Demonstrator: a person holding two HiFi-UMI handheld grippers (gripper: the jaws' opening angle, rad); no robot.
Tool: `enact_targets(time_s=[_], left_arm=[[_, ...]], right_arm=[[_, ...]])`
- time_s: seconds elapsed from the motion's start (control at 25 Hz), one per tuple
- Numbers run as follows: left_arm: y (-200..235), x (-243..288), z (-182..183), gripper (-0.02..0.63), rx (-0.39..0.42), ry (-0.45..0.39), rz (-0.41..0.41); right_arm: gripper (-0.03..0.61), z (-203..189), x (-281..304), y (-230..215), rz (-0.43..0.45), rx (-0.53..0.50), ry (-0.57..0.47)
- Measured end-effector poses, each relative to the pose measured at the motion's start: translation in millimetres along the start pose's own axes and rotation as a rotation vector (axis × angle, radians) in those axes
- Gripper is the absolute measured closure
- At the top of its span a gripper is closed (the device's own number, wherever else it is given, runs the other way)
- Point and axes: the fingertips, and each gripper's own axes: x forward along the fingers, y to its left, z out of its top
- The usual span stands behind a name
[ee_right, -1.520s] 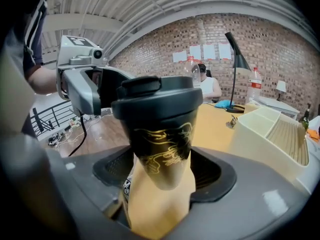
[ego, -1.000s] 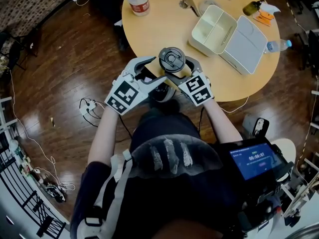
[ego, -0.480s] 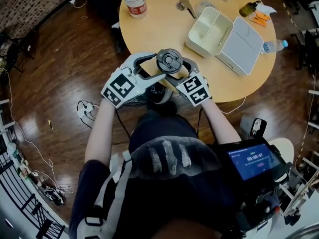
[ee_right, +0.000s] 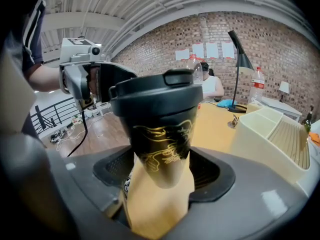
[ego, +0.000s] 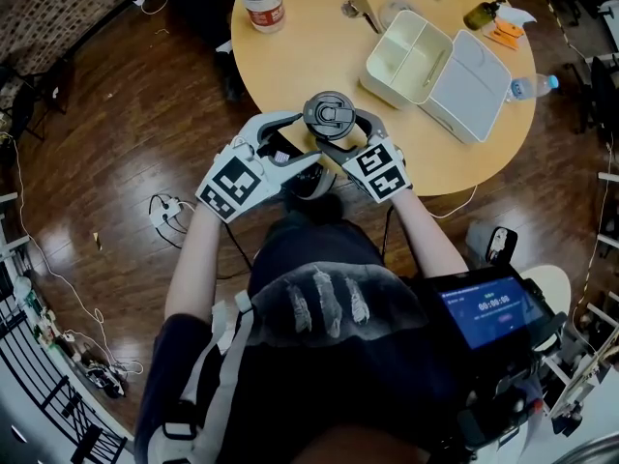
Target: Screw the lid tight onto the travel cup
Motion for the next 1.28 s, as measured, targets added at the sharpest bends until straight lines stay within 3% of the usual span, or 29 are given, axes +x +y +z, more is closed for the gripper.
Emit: enact_targets(time_s=[0.12,0.28,0.56,0.76,1.12,1.28], left_arm=[[-2.4,-2.9,1.0,0.322,0.026,0.004,0.022],[14.9,-7.9,14.2,0.324,-0.001,-0.064,0.057],[21.3,12.4,16.6,0.322,0.069,0.021,-0.051],[20.9,10.6,14.2,0.322,0.024,-0.019,-0.039],[0.2,-1.2,7.0,0.322,0.028,0.005,-0.043],[2.7,-3.7,8.0,0.324,0.053,0.001,0.01]], right_arm=[[0.235,-0.2,-0.3,0.7,0.001,0.004,0.003],[0.236,-1.0,0.1,0.4,0.003,0.005,0.006],[0.238,-2.7,2.9,-2.1,-0.003,-0.006,-0.007],[0.239,-6.7,4.3,-0.7,0.001,-0.005,0.022],[0.242,-8.1,4.3,1.8,0.004,-0.009,0.022],[0.242,-4.7,4.8,4.4,0.016,-0.011,0.02]])
